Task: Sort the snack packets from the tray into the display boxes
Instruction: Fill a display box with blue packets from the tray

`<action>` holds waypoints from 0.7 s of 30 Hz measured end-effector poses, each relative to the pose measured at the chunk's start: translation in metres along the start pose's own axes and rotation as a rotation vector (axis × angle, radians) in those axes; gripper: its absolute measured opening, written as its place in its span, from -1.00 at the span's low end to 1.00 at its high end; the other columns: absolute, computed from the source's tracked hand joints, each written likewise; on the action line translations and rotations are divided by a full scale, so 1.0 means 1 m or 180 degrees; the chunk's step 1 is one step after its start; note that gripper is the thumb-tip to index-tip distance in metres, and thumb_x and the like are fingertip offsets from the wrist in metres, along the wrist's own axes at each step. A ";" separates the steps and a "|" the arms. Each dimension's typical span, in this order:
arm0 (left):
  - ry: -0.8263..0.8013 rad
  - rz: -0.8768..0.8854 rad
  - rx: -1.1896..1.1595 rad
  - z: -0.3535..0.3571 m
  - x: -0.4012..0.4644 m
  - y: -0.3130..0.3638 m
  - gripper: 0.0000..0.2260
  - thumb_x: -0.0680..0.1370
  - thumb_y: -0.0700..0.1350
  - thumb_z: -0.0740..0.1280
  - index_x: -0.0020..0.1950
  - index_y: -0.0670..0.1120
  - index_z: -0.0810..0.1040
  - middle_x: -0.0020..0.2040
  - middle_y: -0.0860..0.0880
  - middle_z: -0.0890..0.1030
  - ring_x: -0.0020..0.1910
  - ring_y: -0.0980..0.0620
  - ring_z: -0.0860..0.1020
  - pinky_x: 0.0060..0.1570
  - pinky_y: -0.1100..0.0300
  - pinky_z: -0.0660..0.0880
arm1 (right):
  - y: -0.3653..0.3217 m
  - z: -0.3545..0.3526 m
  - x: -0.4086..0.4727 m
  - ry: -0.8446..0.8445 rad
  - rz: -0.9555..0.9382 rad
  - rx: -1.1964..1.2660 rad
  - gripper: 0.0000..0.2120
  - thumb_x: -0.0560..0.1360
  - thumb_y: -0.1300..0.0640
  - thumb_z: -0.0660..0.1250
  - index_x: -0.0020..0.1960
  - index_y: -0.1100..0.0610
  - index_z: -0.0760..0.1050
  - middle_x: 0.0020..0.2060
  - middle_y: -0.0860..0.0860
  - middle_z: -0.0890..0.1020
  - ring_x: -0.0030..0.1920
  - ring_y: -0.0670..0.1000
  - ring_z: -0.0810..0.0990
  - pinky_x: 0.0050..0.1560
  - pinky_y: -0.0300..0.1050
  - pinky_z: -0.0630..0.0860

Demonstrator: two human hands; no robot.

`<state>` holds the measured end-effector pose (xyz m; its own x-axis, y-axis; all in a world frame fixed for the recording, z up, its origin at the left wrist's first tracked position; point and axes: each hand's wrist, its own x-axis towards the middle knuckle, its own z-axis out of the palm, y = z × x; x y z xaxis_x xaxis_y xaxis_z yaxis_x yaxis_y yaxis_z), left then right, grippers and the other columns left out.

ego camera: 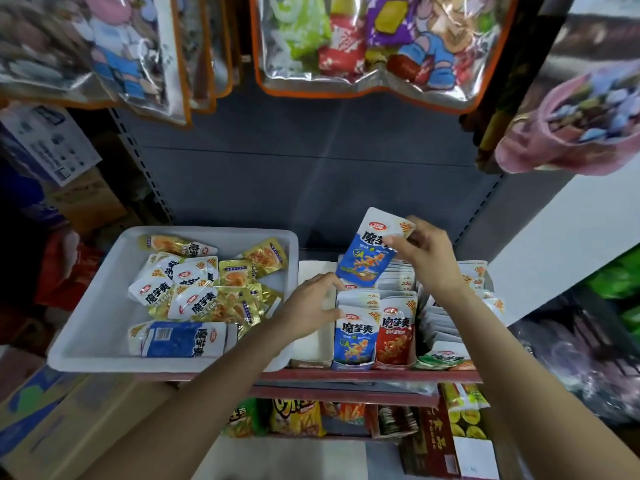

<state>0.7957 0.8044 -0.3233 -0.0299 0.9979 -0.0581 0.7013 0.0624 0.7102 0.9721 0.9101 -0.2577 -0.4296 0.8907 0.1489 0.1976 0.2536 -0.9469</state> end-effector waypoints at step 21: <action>-0.0069 -0.0060 -0.0004 -0.004 0.000 0.001 -0.66 0.52 -0.10 0.36 0.27 -0.04 0.40 0.31 0.05 0.43 0.24 0.05 0.41 0.00 0.28 0.28 | 0.031 0.032 -0.016 -0.0144 0.0005 -0.2035 -0.78 0.50 0.20 0.35 0.13 0.14 0.49 -0.08 0.02 0.57 -0.11 0.02 0.57 -0.11 -0.15 0.49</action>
<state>0.7934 0.8047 -0.3201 -0.0279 0.9958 -0.0867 0.6998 0.0814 0.7097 0.9575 0.8915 -0.2988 -0.4628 0.8780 0.1224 0.6787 0.4398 -0.5882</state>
